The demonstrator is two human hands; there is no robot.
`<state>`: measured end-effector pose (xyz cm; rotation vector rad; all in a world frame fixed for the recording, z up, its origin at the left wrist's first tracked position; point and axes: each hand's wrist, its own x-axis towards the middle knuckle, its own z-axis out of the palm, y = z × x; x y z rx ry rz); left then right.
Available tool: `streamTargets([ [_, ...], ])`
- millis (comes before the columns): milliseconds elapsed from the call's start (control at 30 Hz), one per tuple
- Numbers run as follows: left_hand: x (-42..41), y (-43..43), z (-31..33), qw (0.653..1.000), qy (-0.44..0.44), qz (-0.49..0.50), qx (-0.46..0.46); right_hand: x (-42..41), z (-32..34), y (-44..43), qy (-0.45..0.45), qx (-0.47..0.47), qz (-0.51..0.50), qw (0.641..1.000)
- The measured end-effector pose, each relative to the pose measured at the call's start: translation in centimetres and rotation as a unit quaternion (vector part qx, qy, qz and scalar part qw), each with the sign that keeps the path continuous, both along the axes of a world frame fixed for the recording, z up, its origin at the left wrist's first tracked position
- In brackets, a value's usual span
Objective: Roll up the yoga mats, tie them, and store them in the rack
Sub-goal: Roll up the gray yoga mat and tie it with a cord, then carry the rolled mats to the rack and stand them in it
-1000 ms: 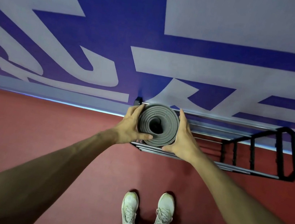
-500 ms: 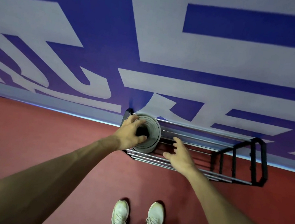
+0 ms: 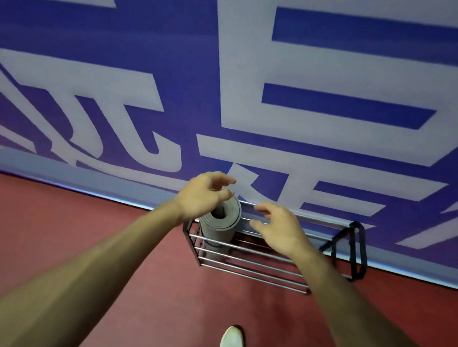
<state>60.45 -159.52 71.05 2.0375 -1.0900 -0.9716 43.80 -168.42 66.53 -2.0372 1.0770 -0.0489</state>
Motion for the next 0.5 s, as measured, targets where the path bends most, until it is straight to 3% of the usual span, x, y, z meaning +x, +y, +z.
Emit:
streamTargets([
  [300, -1.4, 19.2, 5.9, 0.998, 0.011, -0.016, -0.056, -3.0, 8.2, 16.8, -0.013, -0.102, 0.016, 0.995],
  [500, -4.0, 32.2, 10.3, 0.998, 0.026, 0.001, -0.06, -5.2, 14.3, 29.4, 0.026, -0.139, 0.057, 0.988],
])
